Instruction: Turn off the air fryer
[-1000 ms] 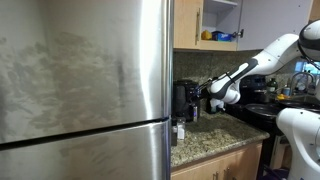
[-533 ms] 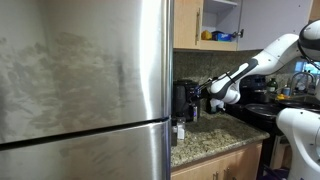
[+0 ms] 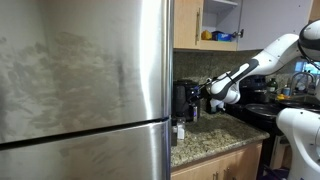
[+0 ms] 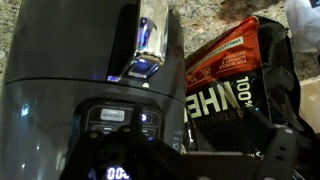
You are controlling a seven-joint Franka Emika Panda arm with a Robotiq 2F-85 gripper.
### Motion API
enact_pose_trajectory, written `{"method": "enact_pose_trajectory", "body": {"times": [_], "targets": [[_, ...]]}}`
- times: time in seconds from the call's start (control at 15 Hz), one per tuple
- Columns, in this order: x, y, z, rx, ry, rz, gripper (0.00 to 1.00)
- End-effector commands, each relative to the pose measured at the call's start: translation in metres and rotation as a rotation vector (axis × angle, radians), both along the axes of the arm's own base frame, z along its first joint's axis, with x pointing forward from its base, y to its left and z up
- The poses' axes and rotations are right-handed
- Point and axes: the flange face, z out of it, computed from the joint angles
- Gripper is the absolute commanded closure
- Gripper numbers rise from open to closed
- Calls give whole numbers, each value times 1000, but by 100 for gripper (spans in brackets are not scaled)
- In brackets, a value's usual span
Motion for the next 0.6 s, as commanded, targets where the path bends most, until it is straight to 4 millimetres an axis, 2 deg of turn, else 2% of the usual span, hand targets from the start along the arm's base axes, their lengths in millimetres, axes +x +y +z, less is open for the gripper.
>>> {"method": "enact_pose_trajectory", "body": {"times": [0.0, 0.53], "targets": [[0, 0, -4, -20, 28, 9, 0], [0, 1, -3, 0, 19, 5, 0]]}}
